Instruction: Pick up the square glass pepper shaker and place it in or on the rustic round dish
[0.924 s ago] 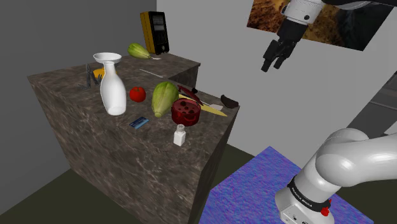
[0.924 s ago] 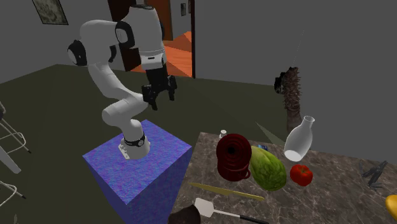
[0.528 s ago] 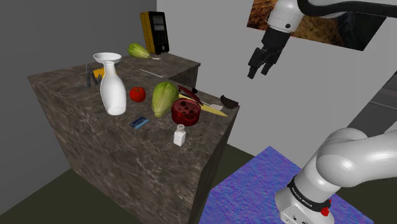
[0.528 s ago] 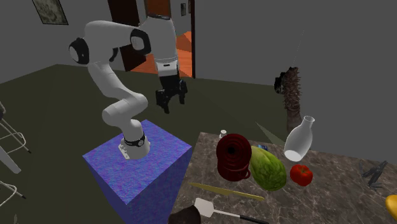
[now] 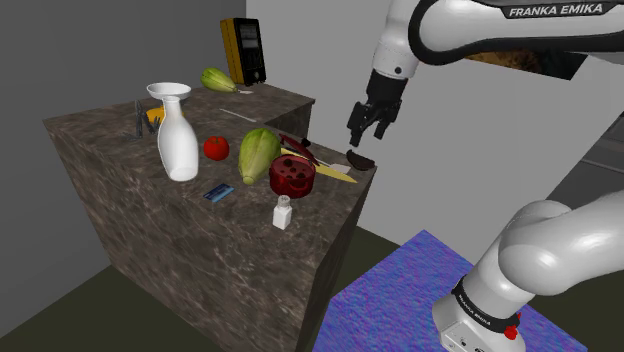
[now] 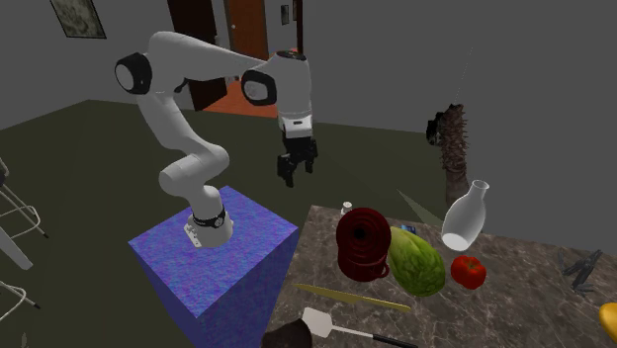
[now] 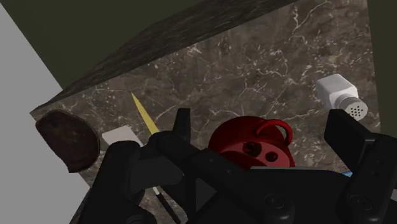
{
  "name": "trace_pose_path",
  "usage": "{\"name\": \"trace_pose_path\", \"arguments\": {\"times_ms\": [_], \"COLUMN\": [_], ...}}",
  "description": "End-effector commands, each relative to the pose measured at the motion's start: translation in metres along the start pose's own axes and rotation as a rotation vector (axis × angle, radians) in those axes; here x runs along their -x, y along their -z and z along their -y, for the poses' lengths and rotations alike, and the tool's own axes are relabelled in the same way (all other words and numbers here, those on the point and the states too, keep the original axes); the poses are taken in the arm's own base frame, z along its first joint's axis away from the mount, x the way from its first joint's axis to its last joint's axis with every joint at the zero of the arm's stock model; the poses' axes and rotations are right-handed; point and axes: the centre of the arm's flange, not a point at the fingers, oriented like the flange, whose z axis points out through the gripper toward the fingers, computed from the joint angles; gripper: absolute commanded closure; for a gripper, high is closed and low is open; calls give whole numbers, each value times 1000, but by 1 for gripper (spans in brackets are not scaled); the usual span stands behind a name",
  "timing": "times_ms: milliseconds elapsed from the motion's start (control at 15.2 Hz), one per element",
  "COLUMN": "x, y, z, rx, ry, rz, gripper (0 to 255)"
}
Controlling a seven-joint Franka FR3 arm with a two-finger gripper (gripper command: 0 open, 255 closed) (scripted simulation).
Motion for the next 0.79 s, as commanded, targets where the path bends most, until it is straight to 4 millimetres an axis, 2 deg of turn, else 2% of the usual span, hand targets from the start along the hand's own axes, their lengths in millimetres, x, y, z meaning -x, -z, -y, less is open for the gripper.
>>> {"name": "trace_pose_path", "arguments": {"times_ms": [0, 726], "x": [-14, -67], "y": [-17, -107], "z": [20, 126], "rx": [1, 11], "ry": [0, 4], "rz": [9, 59], "gripper": [0, 0]}}
